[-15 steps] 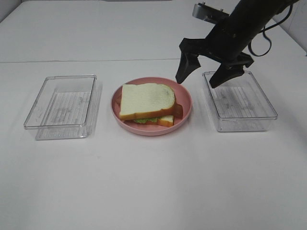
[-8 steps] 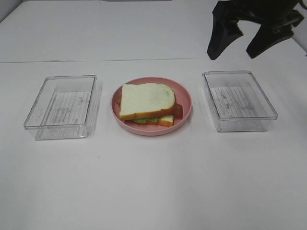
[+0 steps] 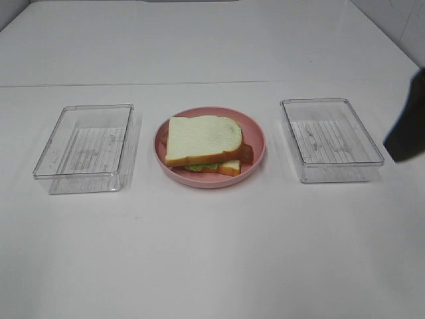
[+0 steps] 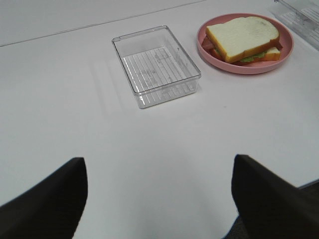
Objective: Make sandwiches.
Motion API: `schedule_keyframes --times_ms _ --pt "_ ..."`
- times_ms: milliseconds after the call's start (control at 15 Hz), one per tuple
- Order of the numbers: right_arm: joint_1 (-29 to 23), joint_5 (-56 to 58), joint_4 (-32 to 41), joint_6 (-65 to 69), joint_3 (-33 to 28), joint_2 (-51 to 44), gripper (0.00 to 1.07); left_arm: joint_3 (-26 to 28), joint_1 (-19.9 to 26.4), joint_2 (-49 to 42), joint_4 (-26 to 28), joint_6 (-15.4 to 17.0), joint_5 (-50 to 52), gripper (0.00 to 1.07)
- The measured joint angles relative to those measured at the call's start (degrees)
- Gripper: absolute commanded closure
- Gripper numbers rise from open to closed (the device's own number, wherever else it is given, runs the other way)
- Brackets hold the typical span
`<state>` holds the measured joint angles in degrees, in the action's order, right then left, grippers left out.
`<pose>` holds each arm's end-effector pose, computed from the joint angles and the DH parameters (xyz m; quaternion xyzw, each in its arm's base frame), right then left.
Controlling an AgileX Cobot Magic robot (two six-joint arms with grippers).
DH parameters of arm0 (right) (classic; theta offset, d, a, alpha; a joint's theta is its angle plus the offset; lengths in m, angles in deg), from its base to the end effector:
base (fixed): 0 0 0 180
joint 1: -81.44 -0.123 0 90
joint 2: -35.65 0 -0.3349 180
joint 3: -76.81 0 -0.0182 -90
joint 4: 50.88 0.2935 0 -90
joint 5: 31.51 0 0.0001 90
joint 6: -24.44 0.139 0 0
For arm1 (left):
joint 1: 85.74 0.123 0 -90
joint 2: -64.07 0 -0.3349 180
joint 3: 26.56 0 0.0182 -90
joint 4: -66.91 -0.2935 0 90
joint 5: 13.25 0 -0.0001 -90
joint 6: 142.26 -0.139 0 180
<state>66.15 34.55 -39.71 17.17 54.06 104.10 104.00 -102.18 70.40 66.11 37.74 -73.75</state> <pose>0.2101 0.0829 0.3207 -0.1701 0.9610 0.1085 0.1891 0.0236 -0.0052 0.2785 0.1211 0.8406 -0.0686 0.5235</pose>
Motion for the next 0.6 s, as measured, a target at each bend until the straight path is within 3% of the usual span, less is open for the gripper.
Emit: schedule_keyframes --times_ms 200,267,600 --pt "0.0 0.1 -1.1 0.1 -10.8 -12.4 0.22 0.0 0.0 0.0 0.0 0.0 0.0 0.31" --pt "0.0 0.2 -2.8 0.1 -17.0 -22.9 0.22 0.0 0.0 0.0 0.0 0.0 0.0 0.31" --pt "0.0 -0.7 -4.1 0.1 -24.1 -44.1 0.22 0.0 0.0 0.0 0.8 -1.3 0.0 0.31"
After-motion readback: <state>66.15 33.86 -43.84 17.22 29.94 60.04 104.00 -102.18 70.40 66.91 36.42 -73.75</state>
